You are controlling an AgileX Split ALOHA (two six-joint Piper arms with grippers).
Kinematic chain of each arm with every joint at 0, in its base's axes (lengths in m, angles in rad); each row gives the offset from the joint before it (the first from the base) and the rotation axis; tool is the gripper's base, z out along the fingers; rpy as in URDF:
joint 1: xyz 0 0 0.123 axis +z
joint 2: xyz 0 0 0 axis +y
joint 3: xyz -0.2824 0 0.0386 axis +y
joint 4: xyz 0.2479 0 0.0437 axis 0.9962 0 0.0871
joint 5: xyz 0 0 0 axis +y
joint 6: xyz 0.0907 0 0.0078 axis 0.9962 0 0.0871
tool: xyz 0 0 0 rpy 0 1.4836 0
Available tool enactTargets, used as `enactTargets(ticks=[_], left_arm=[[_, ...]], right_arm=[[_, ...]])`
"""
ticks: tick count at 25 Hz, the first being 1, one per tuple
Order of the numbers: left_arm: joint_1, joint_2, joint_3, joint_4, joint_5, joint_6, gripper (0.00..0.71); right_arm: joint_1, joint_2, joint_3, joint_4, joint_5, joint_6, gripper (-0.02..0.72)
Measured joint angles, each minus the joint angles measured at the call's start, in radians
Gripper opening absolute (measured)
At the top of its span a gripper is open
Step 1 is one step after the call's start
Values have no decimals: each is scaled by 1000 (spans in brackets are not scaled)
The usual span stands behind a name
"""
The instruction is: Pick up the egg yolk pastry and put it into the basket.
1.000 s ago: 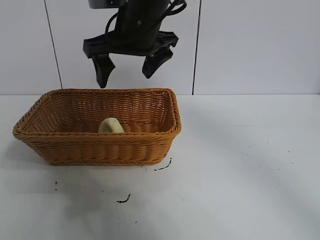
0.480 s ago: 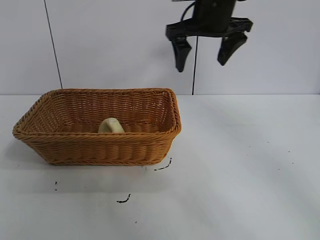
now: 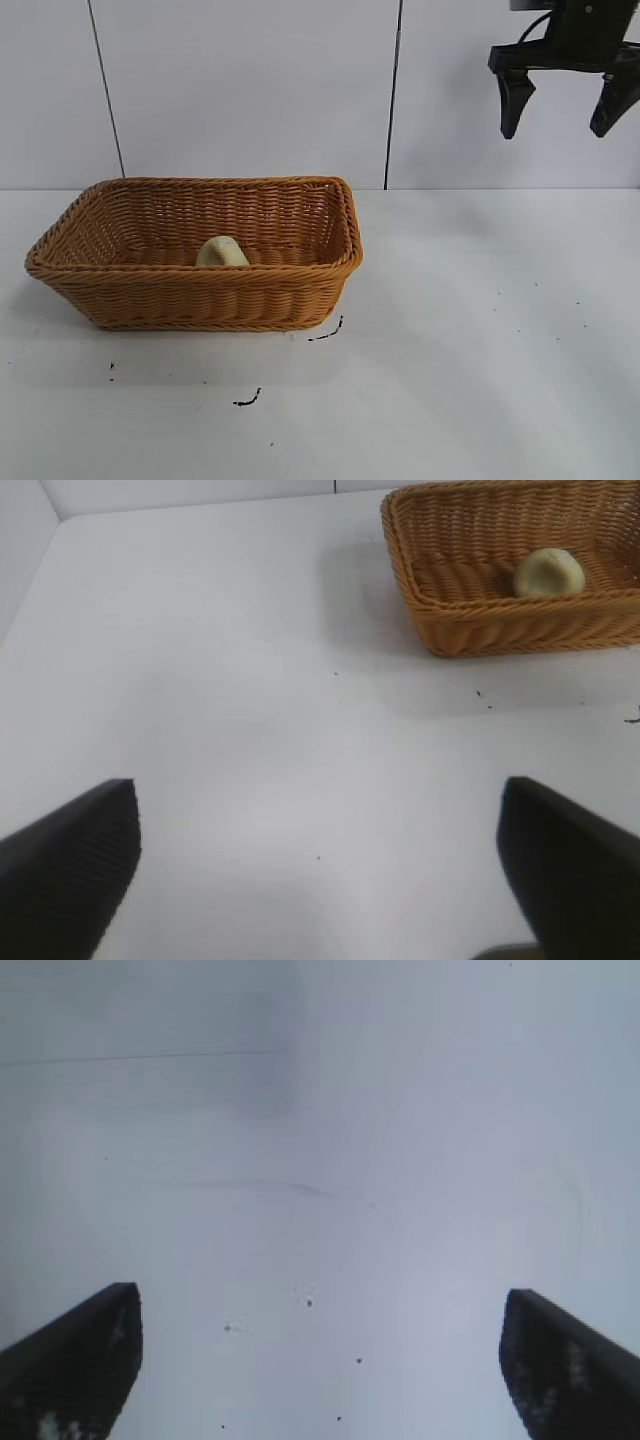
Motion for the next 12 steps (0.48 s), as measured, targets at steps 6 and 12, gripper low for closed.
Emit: enactTargets(ticks=[6, 12], left_arm=[[0, 0, 0, 0, 0, 0, 697], [0, 0, 0, 0, 0, 0, 697]], right_arm=[[-13, 0, 0, 29, 2, 0, 695], [-13, -25, 23, 101, 2, -12, 696]])
